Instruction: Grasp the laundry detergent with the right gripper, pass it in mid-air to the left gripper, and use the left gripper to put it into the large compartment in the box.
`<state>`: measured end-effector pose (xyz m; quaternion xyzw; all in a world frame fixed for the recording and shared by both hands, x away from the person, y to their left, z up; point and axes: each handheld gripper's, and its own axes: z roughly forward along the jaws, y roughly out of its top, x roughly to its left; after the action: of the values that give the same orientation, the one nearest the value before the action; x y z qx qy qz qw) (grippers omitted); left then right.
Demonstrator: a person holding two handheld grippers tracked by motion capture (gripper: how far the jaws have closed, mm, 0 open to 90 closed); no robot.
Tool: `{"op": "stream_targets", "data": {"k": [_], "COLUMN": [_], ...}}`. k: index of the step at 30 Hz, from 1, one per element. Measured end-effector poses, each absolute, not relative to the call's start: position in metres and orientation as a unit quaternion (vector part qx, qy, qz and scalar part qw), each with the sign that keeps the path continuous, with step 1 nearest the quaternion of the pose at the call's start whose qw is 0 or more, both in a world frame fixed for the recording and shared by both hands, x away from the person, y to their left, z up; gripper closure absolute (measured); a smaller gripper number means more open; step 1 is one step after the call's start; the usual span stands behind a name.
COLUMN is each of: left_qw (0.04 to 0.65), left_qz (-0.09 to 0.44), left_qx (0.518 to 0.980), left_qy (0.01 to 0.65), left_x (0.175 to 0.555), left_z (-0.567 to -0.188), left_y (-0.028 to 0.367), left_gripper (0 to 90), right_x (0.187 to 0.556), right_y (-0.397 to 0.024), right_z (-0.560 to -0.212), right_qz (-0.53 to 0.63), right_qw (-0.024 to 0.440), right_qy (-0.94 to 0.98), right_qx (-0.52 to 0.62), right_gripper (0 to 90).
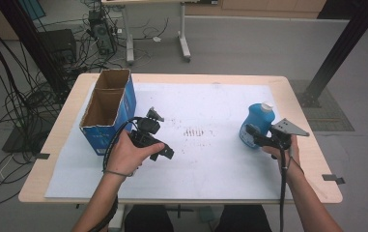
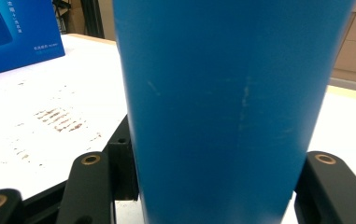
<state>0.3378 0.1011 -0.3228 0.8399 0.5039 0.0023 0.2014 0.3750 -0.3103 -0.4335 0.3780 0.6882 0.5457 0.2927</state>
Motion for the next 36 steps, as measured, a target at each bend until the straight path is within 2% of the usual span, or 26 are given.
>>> {"op": "stream_targets", "data": {"k": [36], "left_qw": [0.205], "left_qz": [0.005], "left_qx": [0.854], "left_qy": [0.479], "left_x": [0.349], "left_z": [-0.315], "left_y": [0.097], "left_gripper": [12.0], "right_x": [0.374], "right_y": [-0.31], "right_z": [-0.434], "right_qz": [0.546], "right_qw": [0.297], "right_qy": [0.686], "right_qx": [0.378], "right_gripper": [44.9]}}
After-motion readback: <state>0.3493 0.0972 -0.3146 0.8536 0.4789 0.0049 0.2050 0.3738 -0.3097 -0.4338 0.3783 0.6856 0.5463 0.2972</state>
